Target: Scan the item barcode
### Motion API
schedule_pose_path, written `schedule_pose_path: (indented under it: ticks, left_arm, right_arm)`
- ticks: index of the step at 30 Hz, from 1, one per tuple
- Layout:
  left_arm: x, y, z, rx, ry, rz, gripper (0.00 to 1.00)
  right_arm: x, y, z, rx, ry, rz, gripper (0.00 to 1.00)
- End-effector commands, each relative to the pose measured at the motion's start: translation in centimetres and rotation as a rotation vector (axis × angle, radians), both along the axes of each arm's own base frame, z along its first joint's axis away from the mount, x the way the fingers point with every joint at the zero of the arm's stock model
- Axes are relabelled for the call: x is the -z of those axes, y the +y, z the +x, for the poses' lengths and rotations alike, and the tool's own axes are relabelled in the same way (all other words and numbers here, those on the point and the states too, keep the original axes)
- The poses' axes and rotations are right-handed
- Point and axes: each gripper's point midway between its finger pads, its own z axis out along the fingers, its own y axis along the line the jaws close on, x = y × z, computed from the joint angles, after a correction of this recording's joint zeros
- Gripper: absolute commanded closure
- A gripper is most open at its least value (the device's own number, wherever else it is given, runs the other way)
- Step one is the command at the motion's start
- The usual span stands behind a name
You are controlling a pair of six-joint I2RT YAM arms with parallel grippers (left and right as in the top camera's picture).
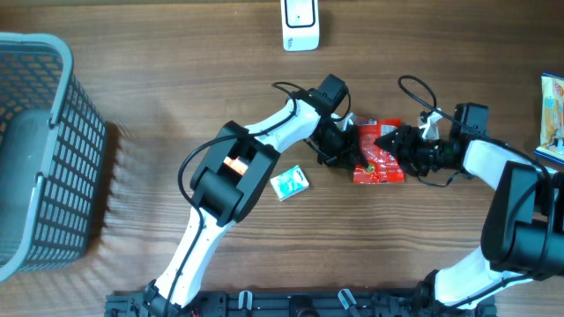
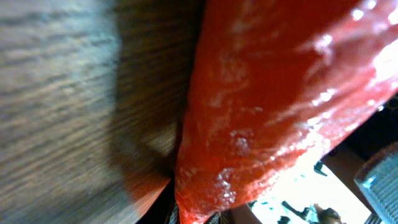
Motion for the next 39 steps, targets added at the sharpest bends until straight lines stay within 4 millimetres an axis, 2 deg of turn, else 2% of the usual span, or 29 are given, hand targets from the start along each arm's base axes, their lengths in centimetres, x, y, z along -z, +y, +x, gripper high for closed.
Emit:
schedule_pose_path:
  ticks: [1, 4, 6, 7, 8, 11, 14, 15, 18, 20, 21, 23, 24, 26, 28, 30, 33, 35, 39]
  left_arm:
    - [10.1, 4.0, -1.3, -0.044, 0.030, 0.304, 0.84]
    - [10.1, 4.1, -1.3, -0.045, 0.028, 0.308, 0.84]
    - [10.2, 4.2, -1.3, -0.045, 0.025, 0.315, 0.83]
    - [10.6, 4.7, -1.2, -0.046, 0.012, 0.348, 0.72]
    - [10.6, 4.9, -1.2, -0.044, 0.008, 0.354, 0.56]
    - [9.9, 4.9, -0.7, -0.052, 0.007, 0.335, 0.40]
    - [6.1, 5.9, 1.8, -0.047, -0.073, 0.275, 0.33]
    - [3.5, 7.3, 3.7, -0.077, -0.125, 0.275, 0.31]
    - [-1.8, 12.7, 7.4, -0.184, -0.212, 0.342, 0.28]
    - [-3.8, 15.8, 9.1, -0.239, -0.235, 0.345, 0.20]
    - [-4.7, 18.2, 10.3, -0.295, -0.239, 0.358, 0.17]
    - [-5.1, 22.1, 12.2, -0.390, -0.224, 0.369, 0.13]
    - [-5.1, 24.9, 13.3, -0.455, -0.211, 0.377, 0.00]
    - [-5.1, 28.0, 14.3, -0.526, -0.198, 0.386, 0.00]
    - [-5.1, 31.2, 15.1, -0.596, -0.187, 0.393, 0.00]
    - [-5.1, 32.4, 15.4, -0.622, -0.182, 0.396, 0.00]
    - [-5.1, 32.7, 15.4, -0.628, -0.180, 0.397, 0.00]
    - [-5.1, 32.7, 15.4, -0.627, -0.181, 0.397, 0.00]
    - [-5.1, 32.7, 15.4, -0.627, -0.181, 0.397, 0.00]
  right_arm:
    - [5.0, 0.2, -2.8, -0.018, 0.135, -0.098, 0.37]
    - [5.7, 1.6, -2.5, -0.048, 0.128, -0.101, 0.39]
    - [5.7, 1.7, -2.4, -0.053, 0.122, -0.108, 0.46]
    - [5.7, 1.7, -2.4, -0.051, 0.122, -0.108, 0.60]
    - [5.7, 1.7, -2.4, -0.051, 0.125, -0.107, 0.71]
    - [5.5, 1.7, -2.5, -0.054, 0.143, -0.104, 0.77]
    - [4.1, 1.6, -1.4, -0.095, 0.140, -0.112, 0.89]
    - [3.3, 1.5, -0.8, -0.096, 0.147, -0.110, 0.93]
    - [-0.5, 2.4, 1.7, -0.168, 0.059, -0.042, 0.96]
    - [-3.6, 3.5, 3.3, -0.232, -0.046, 0.042, 0.96]
    - [-5.1, 4.1, 3.9, -0.268, -0.111, 0.083, 0.96]
    - [-8.0, 4.8, 5.4, -0.336, -0.297, 0.130, 0.96]
    - [-9.3, 5.0, 6.4, -0.357, -0.397, 0.131, 0.96]
    - [-10.4, 5.3, 7.7, -0.386, -0.522, 0.122, 0.96]
    - [-12.1, 7.4, 9.8, -0.482, -0.757, 0.051, 0.96]
    - [-13.5, 9.8, 11.4, -0.539, -0.921, -0.018, 0.96]
    - [-15.4, 12.9, 12.6, -0.658, -1.207, -0.159, 0.96]
    - [-16.4, 13.8, 13.9, -0.638, -1.295, -0.245, 0.96]
    - [-17.5, 13.8, 14.6, -0.621, -1.357, -0.281, 0.96]
